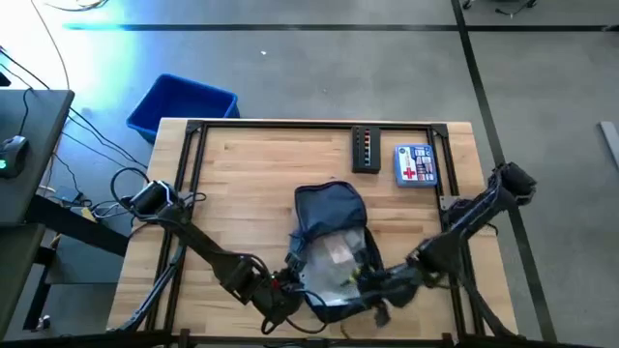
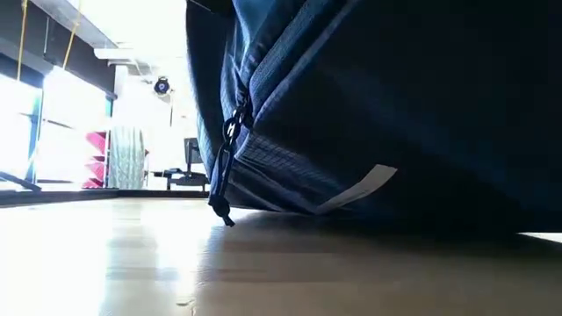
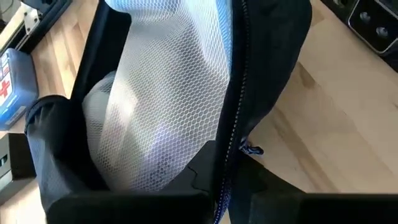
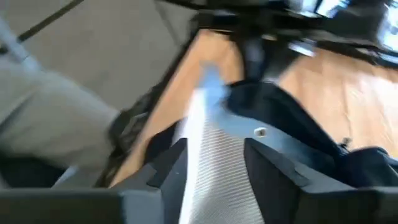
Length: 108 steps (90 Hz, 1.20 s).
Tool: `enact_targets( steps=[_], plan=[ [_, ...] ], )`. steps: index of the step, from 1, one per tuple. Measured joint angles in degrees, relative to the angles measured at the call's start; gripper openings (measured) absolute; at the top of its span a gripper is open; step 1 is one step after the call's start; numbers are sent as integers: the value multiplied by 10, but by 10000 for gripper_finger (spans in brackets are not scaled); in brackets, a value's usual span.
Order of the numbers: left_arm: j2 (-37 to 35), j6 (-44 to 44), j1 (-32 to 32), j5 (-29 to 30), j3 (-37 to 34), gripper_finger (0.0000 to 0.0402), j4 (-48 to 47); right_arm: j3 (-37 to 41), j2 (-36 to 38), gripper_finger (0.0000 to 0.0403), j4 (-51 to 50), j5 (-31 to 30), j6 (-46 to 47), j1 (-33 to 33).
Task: Unpack backpack
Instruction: Put the white zip bag into the backpack
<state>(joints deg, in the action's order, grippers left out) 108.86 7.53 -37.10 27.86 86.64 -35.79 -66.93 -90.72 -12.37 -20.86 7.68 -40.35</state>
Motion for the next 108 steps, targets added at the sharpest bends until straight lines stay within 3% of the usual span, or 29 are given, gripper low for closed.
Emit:
enact_targets(
  steps=[23, 48, 57, 73, 108],
  plan=[
    [0, 15, 0, 1, 0, 0, 65, 41, -86, 13, 127, 194, 5, 78],
    [0, 80, -2, 0, -1, 0, 139, 40, -197, 1, 204, 239, 26, 125],
    [0, 98, -10, 1, -2, 0, 153, 40, -228, 0, 220, 227, 42, 139],
    [0, 83, -21, 15, -1, 0, 141, 41, -224, 0, 209, 122, 37, 143],
    [-2, 35, -24, 28, 1, 0, 85, 41, -52, 0, 108, 14, -33, 87]
  ],
)
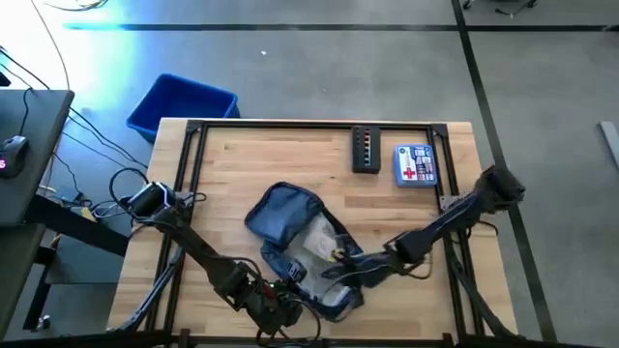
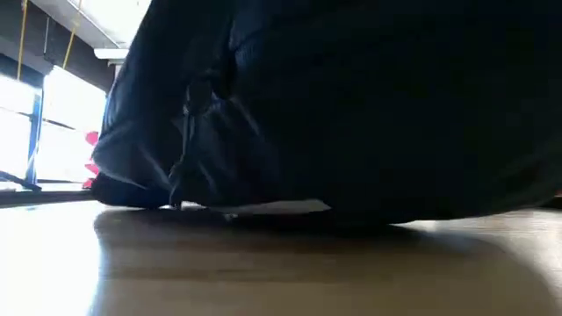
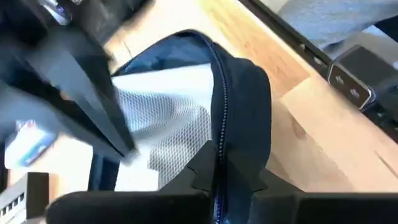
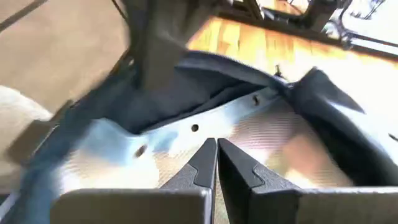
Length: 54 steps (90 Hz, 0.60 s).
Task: Unpack backpack
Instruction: Put the white zip bag into the backpack
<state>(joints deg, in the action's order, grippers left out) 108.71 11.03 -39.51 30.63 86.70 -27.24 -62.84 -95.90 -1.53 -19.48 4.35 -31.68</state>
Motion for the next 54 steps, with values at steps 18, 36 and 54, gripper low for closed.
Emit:
enact_targets(
  steps=[18, 36, 54],
  plan=[
    [0, -28, 0, 4, 0, 0, -31, -1, 77, 0, -224, -15, 102, 0],
    [0, -34, 0, 4, 0, 0, -34, -1, 27, 0, -330, 51, 166, 25],
    [0, -40, -1, 8, 0, 0, -35, -3, -105, 0, -349, 152, 165, 28]
  ],
)
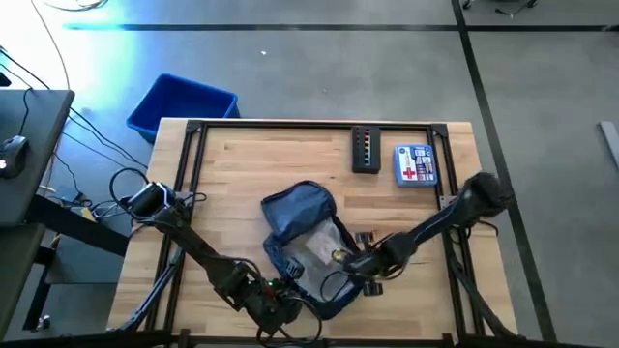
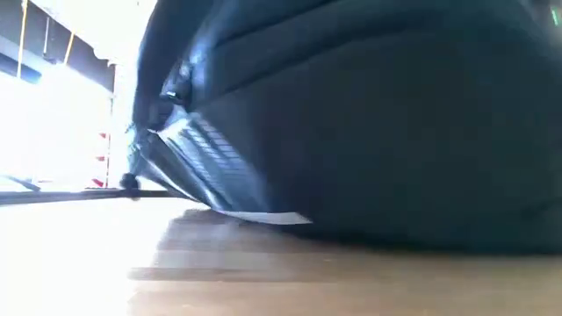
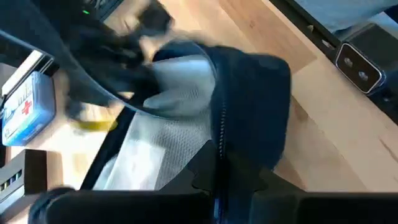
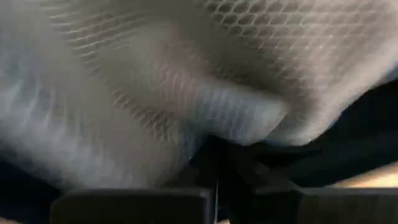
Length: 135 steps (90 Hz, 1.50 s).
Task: Unpack backpack
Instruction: Put the white zip bag into the backpack, then put the black pill organizer into the backpack
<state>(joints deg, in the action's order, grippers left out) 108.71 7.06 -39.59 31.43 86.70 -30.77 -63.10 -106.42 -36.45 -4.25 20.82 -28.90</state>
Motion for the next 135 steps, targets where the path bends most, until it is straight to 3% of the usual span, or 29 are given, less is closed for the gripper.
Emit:
enact_targets(
  steps=[7, 17, 46, 59, 78, 94, 105, 114, 119, 128, 135],
  plan=[
    [0, -10, -2, 4, 0, 0, -14, -4, -25, 0, 0, 21, -10, -3],
    [0, -35, -3, 10, 0, 0, -30, -3, -18, 0, 3, -11, -11, -15],
    [3, -128, -2, -3, 0, 0, -17, -20, 149, 0, -19, -146, -1, -43],
    [7, -177, 5, -20, 0, 17, 35, -22, 208, 8, -28, -196, 27, -49],
    [43, -210, 31, -127, 0, 103, 130, -1, 235, 81, -115, -242, 92, -12],
    [30, -279, 49, -157, 17, 156, 124, 33, 234, 179, -152, -262, 103, 73],
    [-7, -250, 44, -134, 35, 161, 110, 39, 234, 240, -152, -257, 65, 140],
    [-33, -199, 41, -118, 36, 156, 55, 39, 239, 267, -149, -257, 30, 190],
    [-45, -175, 46, -73, 35, 151, 4, 39, 243, 272, -146, -256, 8, 220],
    [-58, -176, 85, 66, 35, 141, -95, 40, 254, 274, -144, -253, -33, 280],
    [-56, -177, 149, 71, 29, 130, -142, 40, 263, 275, -139, -238, -71, 340]
  ],
)
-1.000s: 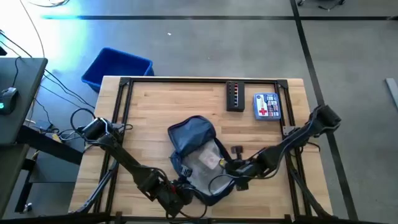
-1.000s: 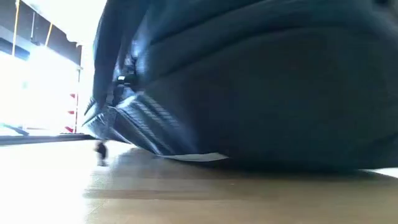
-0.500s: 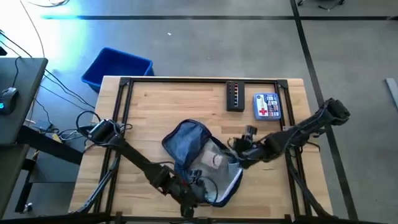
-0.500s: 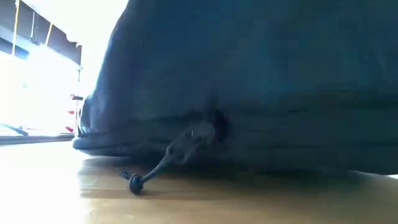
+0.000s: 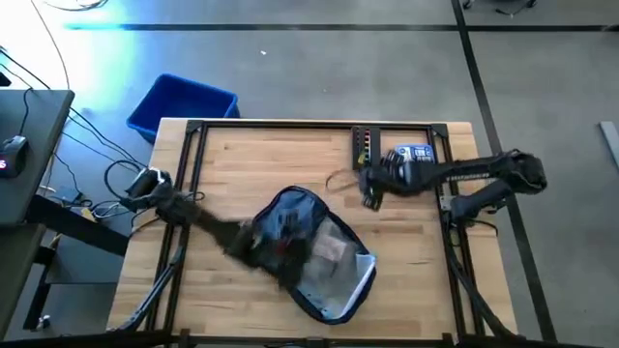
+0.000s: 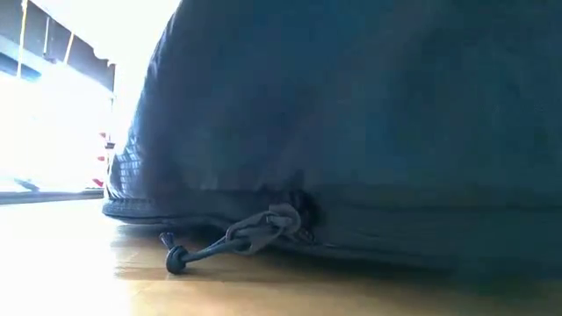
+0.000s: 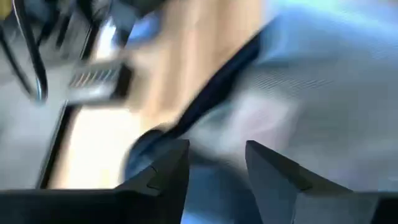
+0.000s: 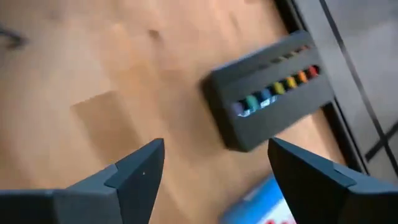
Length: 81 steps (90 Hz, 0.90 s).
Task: Unpack backpack
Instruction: Put the black pill organizer into the backpack
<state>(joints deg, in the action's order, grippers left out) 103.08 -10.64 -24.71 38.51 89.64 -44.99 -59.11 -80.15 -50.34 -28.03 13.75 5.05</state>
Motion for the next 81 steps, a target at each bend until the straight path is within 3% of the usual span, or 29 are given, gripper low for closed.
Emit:
enact_targets(
  steps=[6, 19, 38, 49, 61, 81],
  plan=[
    [1, 31, 67, -57, -19, 119, 13, 0, 7, 275, 9, 16, -36, 56],
    [1, 118, 221, -206, -92, 90, 168, 0, 18, 275, 34, 59, -98, 182],
    [3, 139, 391, -321, -186, 49, 393, 0, 6, 275, 102, 171, -125, 338],
    [33, 139, 453, -399, -195, 31, 526, 0, -27, 275, 135, 182, -113, 393],
    [97, 139, 490, -421, -157, 10, 574, 0, -86, 275, 177, 208, -112, 437],
    [217, 107, 538, -354, -15, 0, 506, -11, -184, 245, 206, 149, -124, 478]
  ],
)
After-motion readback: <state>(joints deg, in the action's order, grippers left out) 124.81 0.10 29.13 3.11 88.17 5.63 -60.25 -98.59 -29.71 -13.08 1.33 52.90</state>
